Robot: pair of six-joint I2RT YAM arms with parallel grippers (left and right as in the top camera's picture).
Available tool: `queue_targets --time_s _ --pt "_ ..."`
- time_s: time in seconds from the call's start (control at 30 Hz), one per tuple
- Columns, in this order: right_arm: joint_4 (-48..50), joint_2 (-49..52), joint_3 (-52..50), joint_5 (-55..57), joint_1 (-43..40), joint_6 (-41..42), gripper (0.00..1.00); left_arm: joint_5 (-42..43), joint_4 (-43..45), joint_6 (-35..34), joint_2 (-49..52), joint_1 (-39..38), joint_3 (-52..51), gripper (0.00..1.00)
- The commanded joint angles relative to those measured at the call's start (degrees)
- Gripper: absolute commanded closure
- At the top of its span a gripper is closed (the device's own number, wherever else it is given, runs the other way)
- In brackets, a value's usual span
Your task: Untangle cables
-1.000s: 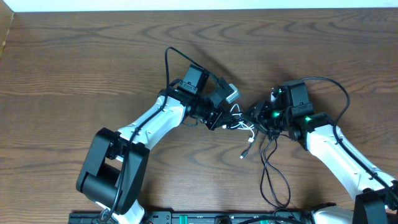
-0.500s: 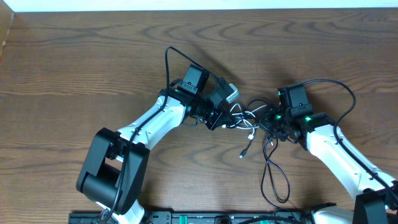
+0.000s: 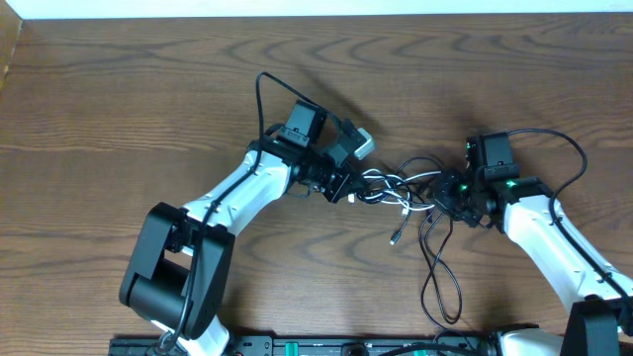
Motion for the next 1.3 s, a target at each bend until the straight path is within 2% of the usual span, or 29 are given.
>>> queue_targets --time_s 0.0,0.07,0.13,0.4,0.63,0.73,0.8,0.83,0.9,0.97,1.07,1.27 --pt "-0.8 -0.2 0.3 4.0 -1.4 -2.6 0.99 -1.7 0.1 -1.7 0.4 1.8 0.4 0.92" --pt "-0.8 -0.2 0.3 3.9 -1.4 -2.5 0.99 -1.7 0.1 -1.8 0.4 1.8 0.4 0.91" --pt "-0.8 -0.2 0.3 3.9 -1.4 -2.5 0.99 -1.6 0.1 -1.8 0.4 1.7 0.4 0.76" --pt "0.0 -0.2 0.3 -0.7 -1.2 -3.1 0.99 -1.0 0.1 -2.3 0.4 1.7 0.4 0.76" --pt "4.5 -0.2 0.3 -11.9 -1.2 -7.7 0.99 -1.0 0.1 -2.3 0.4 1.3 0.4 0.61" --pt "7.0 -0.2 0.3 -18.6 -1.2 -11.9 0.98 -1.4 0.1 -2.3 0.4 0.9 0.4 0.61" --pt "8.2 -0.2 0.3 -24.2 -1.2 -16.2 0.9 -1.7 0.1 -2.3 0.4 0.9 0.4 0.61" --pt "8.6 -0.2 0.3 -27.3 -1.2 -18.2 0.81 -1.7 0.1 -2.3 0.4 0.9 0.4 0.6" --pt "9.5 -0.2 0.3 -31.6 -1.2 -19.4 0.53 -1.7 0.1 -2.3 0.4 0.9 0.4 0.61" --pt "10.9 -0.2 0.3 -34.3 -1.2 -19.5 0.4 -1.7 0.3 -2.3 0.4 0.9 0.4 0.61" --pt "12.5 -0.2 0.3 -36.2 -1.2 -19.4 0.34 -1.7 0.5 -2.3 0.4 0.9 0.4 0.6" --pt "13.4 -0.2 0.3 -35.9 -0.6 -17.1 0.34 -1.7 0.6 -2.3 0.4 0.9 0.4 0.61"
